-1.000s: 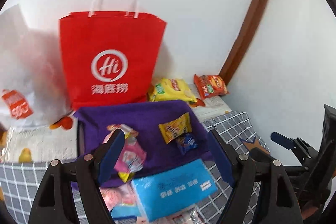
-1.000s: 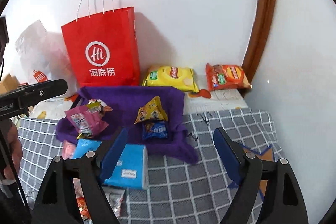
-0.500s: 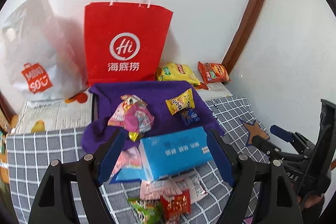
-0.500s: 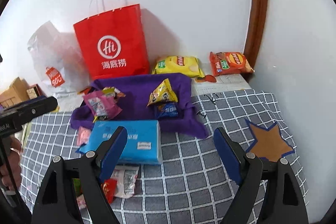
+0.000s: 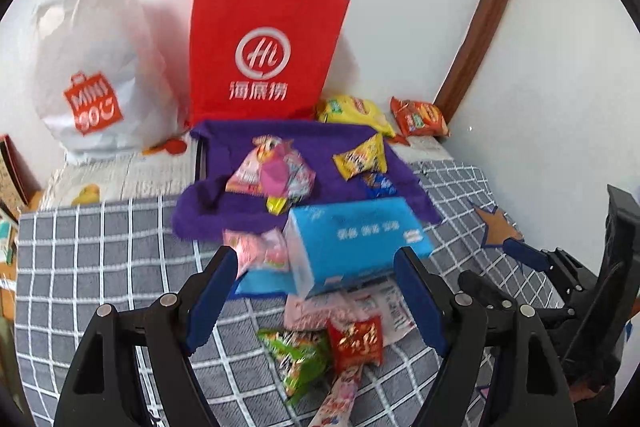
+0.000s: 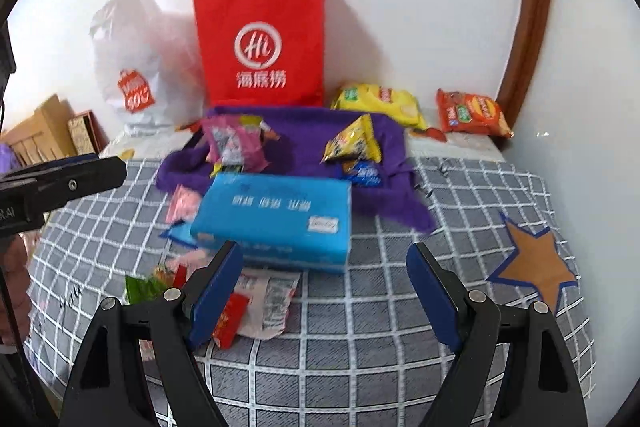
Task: Organize snacks
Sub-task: 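Move both open tools back to the snack pile beside the blue tissue box, then grasp the white snack packet with the right tool while the left grasps the green snack bag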
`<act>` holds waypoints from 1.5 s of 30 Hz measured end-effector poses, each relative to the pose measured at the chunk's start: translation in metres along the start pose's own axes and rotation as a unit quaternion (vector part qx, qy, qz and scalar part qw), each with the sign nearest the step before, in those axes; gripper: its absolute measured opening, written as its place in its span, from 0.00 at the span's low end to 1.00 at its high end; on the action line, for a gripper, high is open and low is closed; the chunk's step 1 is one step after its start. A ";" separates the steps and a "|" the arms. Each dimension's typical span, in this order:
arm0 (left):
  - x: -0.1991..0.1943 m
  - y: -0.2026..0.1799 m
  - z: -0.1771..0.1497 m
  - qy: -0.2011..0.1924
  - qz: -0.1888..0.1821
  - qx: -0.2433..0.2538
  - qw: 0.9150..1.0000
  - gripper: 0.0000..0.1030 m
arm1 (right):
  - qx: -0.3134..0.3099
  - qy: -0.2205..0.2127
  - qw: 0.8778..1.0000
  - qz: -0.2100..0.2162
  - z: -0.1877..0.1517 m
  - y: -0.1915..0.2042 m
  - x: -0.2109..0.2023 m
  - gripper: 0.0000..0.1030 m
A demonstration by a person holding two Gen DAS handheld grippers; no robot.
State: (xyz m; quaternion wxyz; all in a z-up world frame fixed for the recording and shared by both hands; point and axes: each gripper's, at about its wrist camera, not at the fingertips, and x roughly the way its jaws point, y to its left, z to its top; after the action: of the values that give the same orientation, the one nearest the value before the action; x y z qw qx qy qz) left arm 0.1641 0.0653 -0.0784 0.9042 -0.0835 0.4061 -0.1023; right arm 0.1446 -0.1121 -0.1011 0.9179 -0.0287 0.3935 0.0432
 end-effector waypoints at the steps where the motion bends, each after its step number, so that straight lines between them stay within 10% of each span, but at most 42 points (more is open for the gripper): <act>1: 0.002 0.004 -0.003 0.004 0.002 -0.002 1.000 0.77 | 0.000 0.008 1.000 0.003 -0.004 0.003 0.006 0.81; 37: 0.041 0.060 -0.043 0.087 0.012 -0.060 0.994 0.77 | 0.019 0.113 0.993 0.040 -0.040 0.036 0.107 0.79; 40: 0.040 0.057 -0.044 0.090 0.013 -0.054 0.994 0.77 | -0.001 0.099 0.995 0.019 -0.041 0.038 0.105 0.56; 45: 0.035 0.047 -0.049 0.088 0.005 -0.037 0.995 0.77 | 0.022 0.102 0.994 0.034 -0.045 0.014 0.095 0.54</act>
State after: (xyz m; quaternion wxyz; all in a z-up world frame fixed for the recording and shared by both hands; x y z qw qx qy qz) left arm 0.1552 0.0984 -0.1464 0.8617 -0.1056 0.4881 -0.0894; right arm 0.1759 -0.0967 -0.2018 0.8713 0.0009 0.4868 0.0620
